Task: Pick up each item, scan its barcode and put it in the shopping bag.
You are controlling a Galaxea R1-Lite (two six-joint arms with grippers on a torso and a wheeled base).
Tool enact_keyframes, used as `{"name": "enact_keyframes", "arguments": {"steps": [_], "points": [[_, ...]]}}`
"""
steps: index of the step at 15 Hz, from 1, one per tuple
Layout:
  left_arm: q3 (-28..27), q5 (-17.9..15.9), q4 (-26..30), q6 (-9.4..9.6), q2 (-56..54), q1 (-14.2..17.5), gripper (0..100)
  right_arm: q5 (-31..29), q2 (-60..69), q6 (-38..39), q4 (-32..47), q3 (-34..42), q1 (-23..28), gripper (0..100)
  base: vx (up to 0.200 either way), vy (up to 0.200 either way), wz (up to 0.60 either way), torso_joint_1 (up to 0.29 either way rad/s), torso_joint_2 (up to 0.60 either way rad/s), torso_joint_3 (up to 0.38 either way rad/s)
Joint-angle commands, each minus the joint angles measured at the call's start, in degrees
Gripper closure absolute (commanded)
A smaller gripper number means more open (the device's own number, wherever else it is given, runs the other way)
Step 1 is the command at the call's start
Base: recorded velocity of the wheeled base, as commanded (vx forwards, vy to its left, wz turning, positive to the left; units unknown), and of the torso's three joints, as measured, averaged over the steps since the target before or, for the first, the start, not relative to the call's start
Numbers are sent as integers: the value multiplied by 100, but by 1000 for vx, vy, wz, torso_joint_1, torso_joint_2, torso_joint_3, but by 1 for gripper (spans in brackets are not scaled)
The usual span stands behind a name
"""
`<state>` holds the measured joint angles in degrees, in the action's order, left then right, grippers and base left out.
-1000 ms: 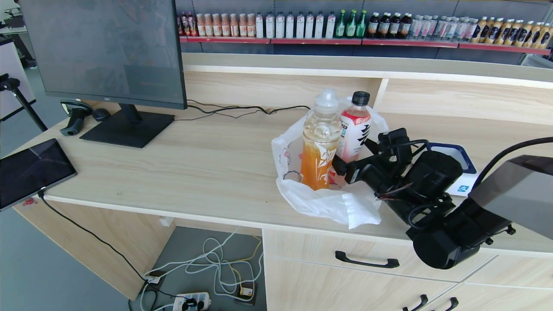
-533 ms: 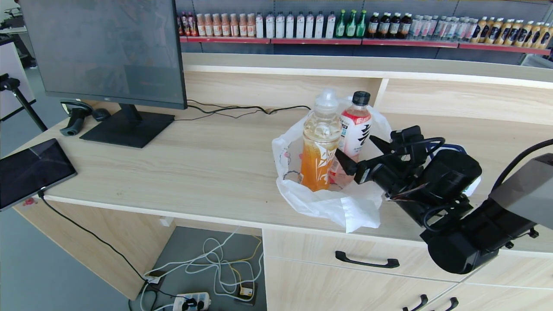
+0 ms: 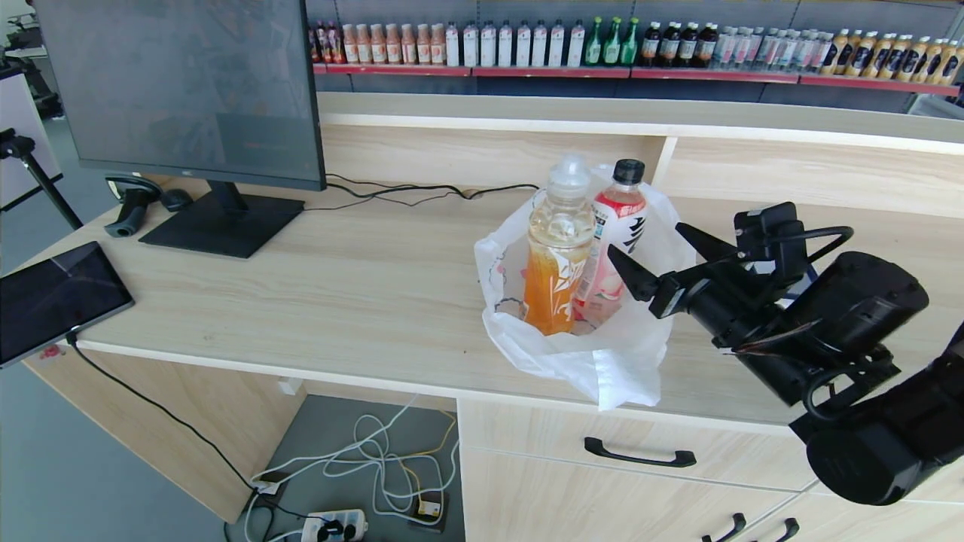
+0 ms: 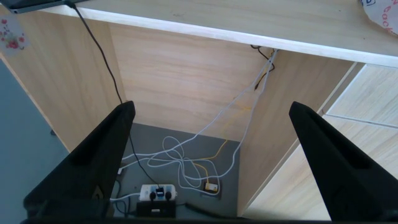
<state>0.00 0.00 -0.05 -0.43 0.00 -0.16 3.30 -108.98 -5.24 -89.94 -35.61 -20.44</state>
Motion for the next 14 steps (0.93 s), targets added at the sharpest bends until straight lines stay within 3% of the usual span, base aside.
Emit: {"name": "enact_keyframes", "arguments": {"steps": [1,8,12,14], "points": [[0,0,-4,-1,0,-2,0,4,475,-3,-6,283,-3,0,0,0,0,0,0,0],[0,0,-4,-1,0,-2,0,4,1951,-3,-6,1785,-3,0,0,0,0,0,0,0],[0,0,-4,-19,0,-2,0,4,3489,-3,-6,3561,-3,0,0,0,0,0,0,0],[0,0,-4,-19,0,-2,0,-93,4166,-12,91,3561,5,0,0,0,0,0,0,0]]}}
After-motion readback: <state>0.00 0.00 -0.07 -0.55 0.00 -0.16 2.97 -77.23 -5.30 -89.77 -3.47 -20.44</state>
